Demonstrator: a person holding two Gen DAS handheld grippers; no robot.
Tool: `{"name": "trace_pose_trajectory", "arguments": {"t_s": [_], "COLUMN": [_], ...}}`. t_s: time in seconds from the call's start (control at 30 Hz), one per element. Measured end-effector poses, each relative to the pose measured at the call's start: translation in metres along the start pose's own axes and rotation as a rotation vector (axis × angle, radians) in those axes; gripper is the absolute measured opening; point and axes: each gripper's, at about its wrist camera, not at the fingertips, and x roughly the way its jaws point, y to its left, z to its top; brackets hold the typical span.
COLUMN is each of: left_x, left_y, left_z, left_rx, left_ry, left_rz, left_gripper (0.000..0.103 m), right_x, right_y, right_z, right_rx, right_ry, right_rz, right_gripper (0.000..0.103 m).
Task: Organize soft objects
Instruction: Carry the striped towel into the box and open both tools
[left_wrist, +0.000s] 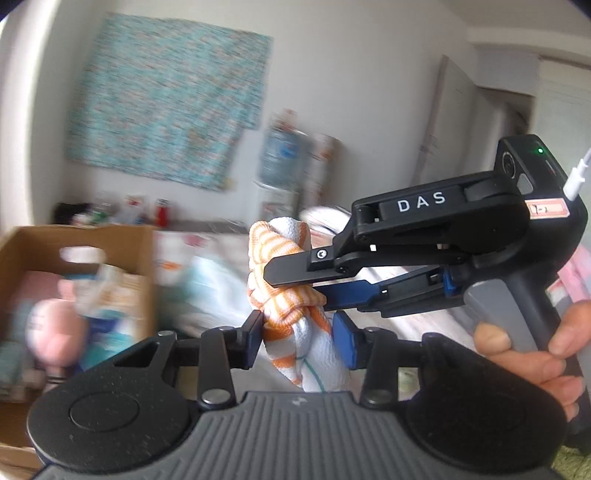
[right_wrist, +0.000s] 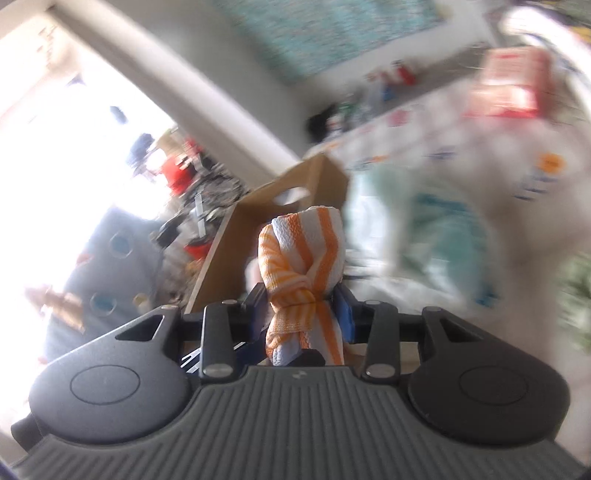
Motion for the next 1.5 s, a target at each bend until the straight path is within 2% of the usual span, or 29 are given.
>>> {"name": "trace_pose_trajectory", "arguments": {"t_s": [0.23,0.43,0.6,0.7,0.83,0.97,1.17,1.33,1.5], "left_x": [-0.035,-0.049,-0.058,-0.065,-0.070,-0.081,-0.084,-0.078,-0.056], "left_y": [0.074,0.135,0.167,0.174,0.179,0.181,0.166,0.134,0.090], "left_z": [0.013,0.011,0.001,-0.002,-0.004,-0.010,-0.008,-0.006,-0.007], "left_rx": [-0.107,-0.199,-0.242,-0.257,-0.252,-0.234,-0.217,-0.175,-0.109], "left_ry": [-0.013,0.055,0.113,0.123,0.123,0.103,0.059,0.034,0.055], "left_rz": [0.226,0.388,0.495,0.518,0.525,0.516,0.455,0.349,0.205], "left_gripper": [0.042,0.042,0.046,0.046,0.048,0.054,0.060,0.064,0.065], "right_x": [0.098,0.199,0.269,0.305,0.332,0.326,0.285,0.212,0.120], "right_y": [0.070,0.114,0.140,0.139,0.131,0.134,0.136,0.119,0.071], "right_z": [0.017,0.012,-0.012,-0.030,-0.048,-0.050,-0.030,-0.012,0.004], "right_rx": [-0.070,-0.037,-0.016,0.026,0.053,0.065,0.055,0.051,0.072], "right_ry": [0.165,0.369,0.494,0.568,0.640,0.628,0.541,0.401,0.227], "right_rz": [0.146,0.223,0.211,0.179,0.121,0.141,0.198,0.257,0.230], "right_gripper": [0.038,0.037,0.037,0.041,0.046,0.053,0.055,0.058,0.059]}}
